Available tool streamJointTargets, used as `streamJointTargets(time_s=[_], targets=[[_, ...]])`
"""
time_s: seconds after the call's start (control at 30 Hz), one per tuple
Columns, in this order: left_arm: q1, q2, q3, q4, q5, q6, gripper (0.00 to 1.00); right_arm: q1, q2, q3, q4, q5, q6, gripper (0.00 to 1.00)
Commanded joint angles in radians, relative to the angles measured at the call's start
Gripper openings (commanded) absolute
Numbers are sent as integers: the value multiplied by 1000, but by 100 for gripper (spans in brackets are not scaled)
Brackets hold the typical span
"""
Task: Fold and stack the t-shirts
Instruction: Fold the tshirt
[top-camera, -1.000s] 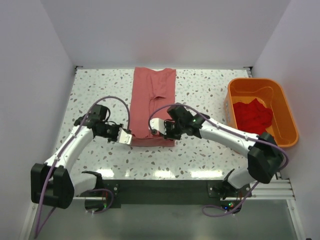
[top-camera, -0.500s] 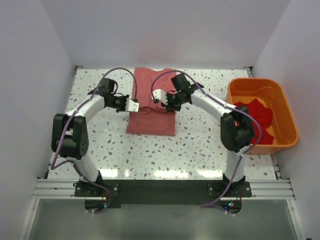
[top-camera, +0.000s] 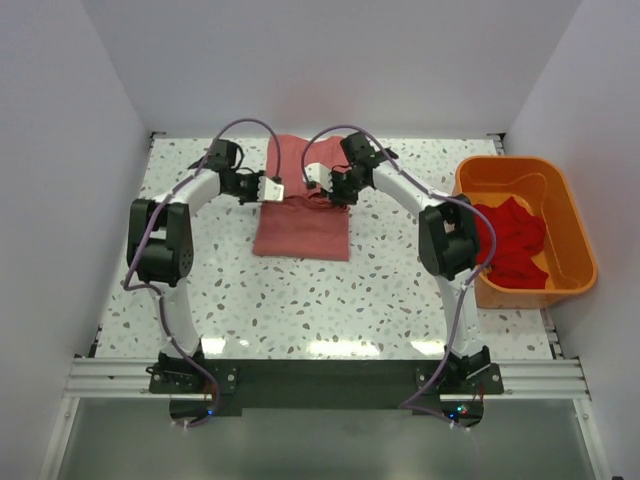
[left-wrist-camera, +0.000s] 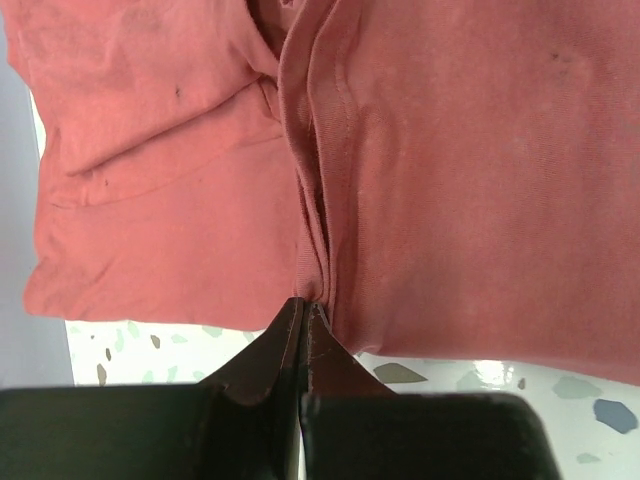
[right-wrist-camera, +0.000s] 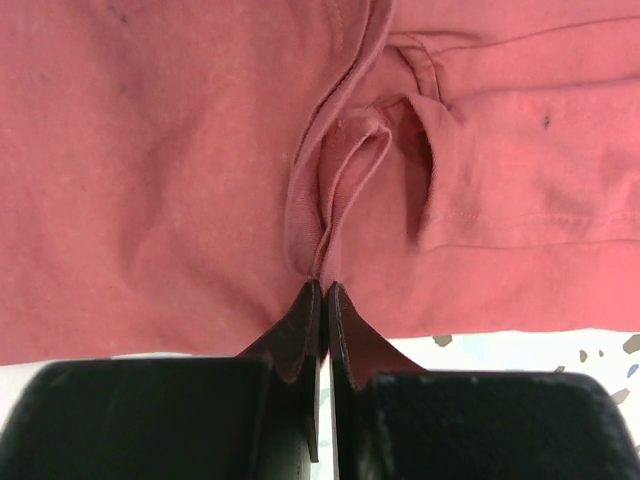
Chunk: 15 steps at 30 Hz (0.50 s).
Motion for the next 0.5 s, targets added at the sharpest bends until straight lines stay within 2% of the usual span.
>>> streamJointTargets(time_s=[0.0,0.23,0.3,0.33,0.37,0.4,0.43,0.47], targets=[[12,35,72,32,7,-23,0,-11,28,63,-12,-27,-46,0],[12,84,81,83,-23,-57,0,-15,61,77,43,27,-46,0],[12,91,84,112,-31,-98,1,-15,64,85,65,50,-18,13],[13,88,81,133,-49,-126,9,-15,64,97,85,70,-6,20],[13,85,76,192,-66,-161,15,-15,52,103,93,81,14,32],[15,80,70,226,-86,-236,23,-15,42,103,105,90,20,38],[19,68,67,263,-124,-282,36,-17,29,88,134,96,22,46],[38,62,69,327,-141,-335,40,-14,7,73,155,117,37,55]])
